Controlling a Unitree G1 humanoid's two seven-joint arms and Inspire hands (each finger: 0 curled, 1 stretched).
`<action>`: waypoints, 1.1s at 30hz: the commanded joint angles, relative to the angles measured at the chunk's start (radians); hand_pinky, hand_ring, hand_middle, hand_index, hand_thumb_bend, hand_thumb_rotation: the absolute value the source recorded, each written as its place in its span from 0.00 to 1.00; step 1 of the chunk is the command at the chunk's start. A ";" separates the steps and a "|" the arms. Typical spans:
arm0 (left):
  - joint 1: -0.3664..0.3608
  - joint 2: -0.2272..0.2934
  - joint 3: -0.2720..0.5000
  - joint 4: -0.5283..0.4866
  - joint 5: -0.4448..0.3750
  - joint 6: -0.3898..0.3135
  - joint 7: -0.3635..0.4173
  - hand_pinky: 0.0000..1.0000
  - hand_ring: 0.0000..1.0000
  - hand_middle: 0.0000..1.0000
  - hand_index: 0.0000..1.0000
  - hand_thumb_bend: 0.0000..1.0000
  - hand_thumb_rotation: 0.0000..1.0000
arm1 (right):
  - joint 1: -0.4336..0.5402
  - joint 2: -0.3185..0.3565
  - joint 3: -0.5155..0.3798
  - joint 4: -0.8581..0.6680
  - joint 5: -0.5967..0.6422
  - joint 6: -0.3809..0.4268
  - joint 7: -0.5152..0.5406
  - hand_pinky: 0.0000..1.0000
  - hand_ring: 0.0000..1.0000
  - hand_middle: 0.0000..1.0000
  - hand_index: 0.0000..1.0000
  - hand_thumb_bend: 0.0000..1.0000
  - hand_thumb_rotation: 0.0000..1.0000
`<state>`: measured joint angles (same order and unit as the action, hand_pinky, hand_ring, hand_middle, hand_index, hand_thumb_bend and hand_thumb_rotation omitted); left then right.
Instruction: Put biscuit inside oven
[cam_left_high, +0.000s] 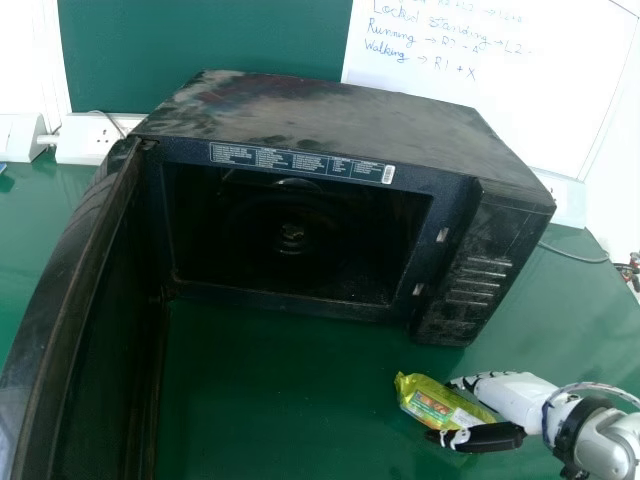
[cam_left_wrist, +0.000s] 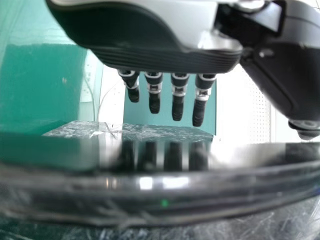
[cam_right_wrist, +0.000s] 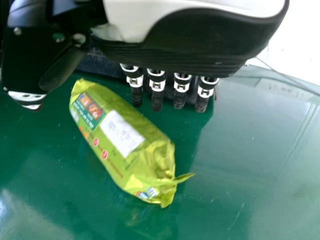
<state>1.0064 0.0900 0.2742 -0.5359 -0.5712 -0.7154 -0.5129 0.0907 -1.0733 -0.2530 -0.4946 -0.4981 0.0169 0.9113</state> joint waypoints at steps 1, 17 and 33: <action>0.007 0.001 0.009 -0.007 0.006 0.011 0.005 0.94 0.82 0.91 0.91 0.91 0.84 | 0.009 -0.008 0.006 -0.015 0.001 -0.004 0.002 1.00 1.00 1.00 1.00 0.90 1.00; -0.339 0.032 0.022 0.243 0.134 0.081 0.077 1.00 0.80 0.92 0.92 0.89 0.84 | -0.011 -0.006 0.067 0.049 -0.037 0.007 -0.013 0.94 0.95 0.95 1.00 0.94 0.96; -0.374 0.029 0.030 0.298 0.112 0.043 0.043 1.00 0.78 0.88 0.90 0.90 0.84 | -0.040 0.011 0.118 0.188 -0.098 -0.044 -0.166 0.94 0.95 0.95 1.00 0.96 0.97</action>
<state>0.6335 0.1212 0.2956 -0.2508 -0.4542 -0.6538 -0.4638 0.0523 -1.0681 -0.1438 -0.3139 -0.5904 -0.0273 0.7542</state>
